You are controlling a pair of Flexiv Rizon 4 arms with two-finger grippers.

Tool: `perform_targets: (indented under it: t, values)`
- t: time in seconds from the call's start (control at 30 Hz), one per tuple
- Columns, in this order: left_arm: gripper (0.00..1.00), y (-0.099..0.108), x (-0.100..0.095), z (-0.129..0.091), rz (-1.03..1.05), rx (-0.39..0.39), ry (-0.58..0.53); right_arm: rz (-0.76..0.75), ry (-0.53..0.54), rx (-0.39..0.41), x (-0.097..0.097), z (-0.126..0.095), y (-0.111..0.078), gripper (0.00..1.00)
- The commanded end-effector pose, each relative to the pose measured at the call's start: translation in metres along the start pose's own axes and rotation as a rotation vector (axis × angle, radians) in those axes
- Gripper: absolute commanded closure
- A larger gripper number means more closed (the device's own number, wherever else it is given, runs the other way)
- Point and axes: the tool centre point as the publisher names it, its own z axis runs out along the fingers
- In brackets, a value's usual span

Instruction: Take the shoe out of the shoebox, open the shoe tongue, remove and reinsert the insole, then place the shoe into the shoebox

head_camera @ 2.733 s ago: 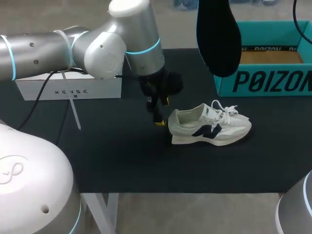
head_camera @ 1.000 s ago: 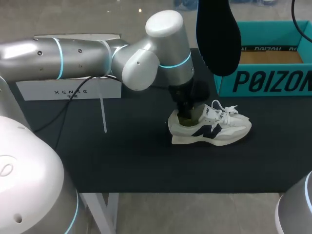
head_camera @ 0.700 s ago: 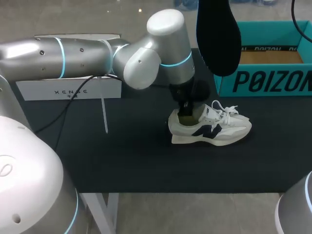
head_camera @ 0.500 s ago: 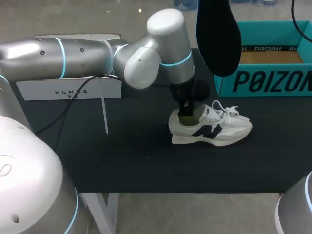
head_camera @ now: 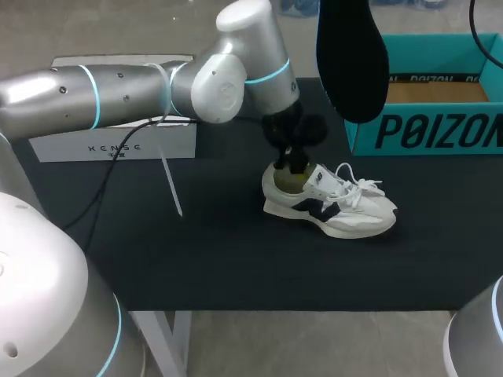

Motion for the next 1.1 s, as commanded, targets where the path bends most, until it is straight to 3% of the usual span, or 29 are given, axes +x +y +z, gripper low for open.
perform_targets:
  t: [0.03, 0.2, 0.4, 0.7, 1.1]
  values:
    - [1.0, 0.019, -0.01, -0.037, 0.099, 0.025, 0.064, 0.001, 0.001, 0.004, -0.001, 0.002, 0.002, 1.0]
    - [1.0, 0.034, -0.026, -0.062, 0.254, 0.037, 0.146, 0.001, 0.001, 0.004, -0.001, 0.002, 0.002, 1.0]
    - [1.0, 0.043, -0.038, -0.074, 0.492, -0.053, 0.261, 0.001, 0.001, 0.004, -0.001, 0.002, 0.002, 1.0]
    - [1.0, 0.029, -0.032, -0.062, 0.735, -0.161, 0.292, 0.001, 0.001, 0.004, -0.001, 0.002, 0.002, 1.0]
    - [1.0, 0.002, -0.022, -0.04, 0.859, -0.154, 0.315, 0.001, 0.001, 0.004, -0.001, 0.002, 0.002, 1.0]
